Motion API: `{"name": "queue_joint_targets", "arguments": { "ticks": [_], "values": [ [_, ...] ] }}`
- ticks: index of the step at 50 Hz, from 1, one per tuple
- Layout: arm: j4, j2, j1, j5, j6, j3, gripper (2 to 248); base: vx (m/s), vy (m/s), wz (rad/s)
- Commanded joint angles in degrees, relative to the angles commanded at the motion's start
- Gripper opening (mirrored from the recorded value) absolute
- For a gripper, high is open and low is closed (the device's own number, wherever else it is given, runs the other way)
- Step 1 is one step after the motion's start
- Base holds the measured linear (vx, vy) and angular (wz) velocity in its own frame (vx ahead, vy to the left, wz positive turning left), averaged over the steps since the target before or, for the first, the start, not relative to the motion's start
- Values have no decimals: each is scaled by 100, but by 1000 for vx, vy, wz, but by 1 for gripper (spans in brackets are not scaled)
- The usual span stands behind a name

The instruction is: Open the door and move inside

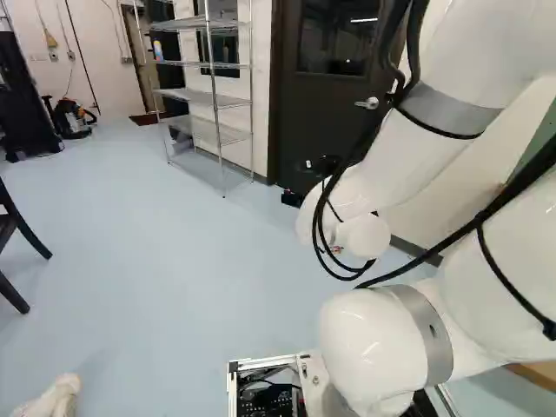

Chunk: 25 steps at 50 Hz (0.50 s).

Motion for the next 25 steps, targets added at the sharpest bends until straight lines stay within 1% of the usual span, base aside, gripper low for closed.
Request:
{"name": "queue_joint_targets", "arguments": {
  "ticks": [13,25],
  "values": [
    [0,0,0,0,0,0,247,153,5,-10],
    [0,0,0,0,0,0,247,183,6,-10]
  ]
}}
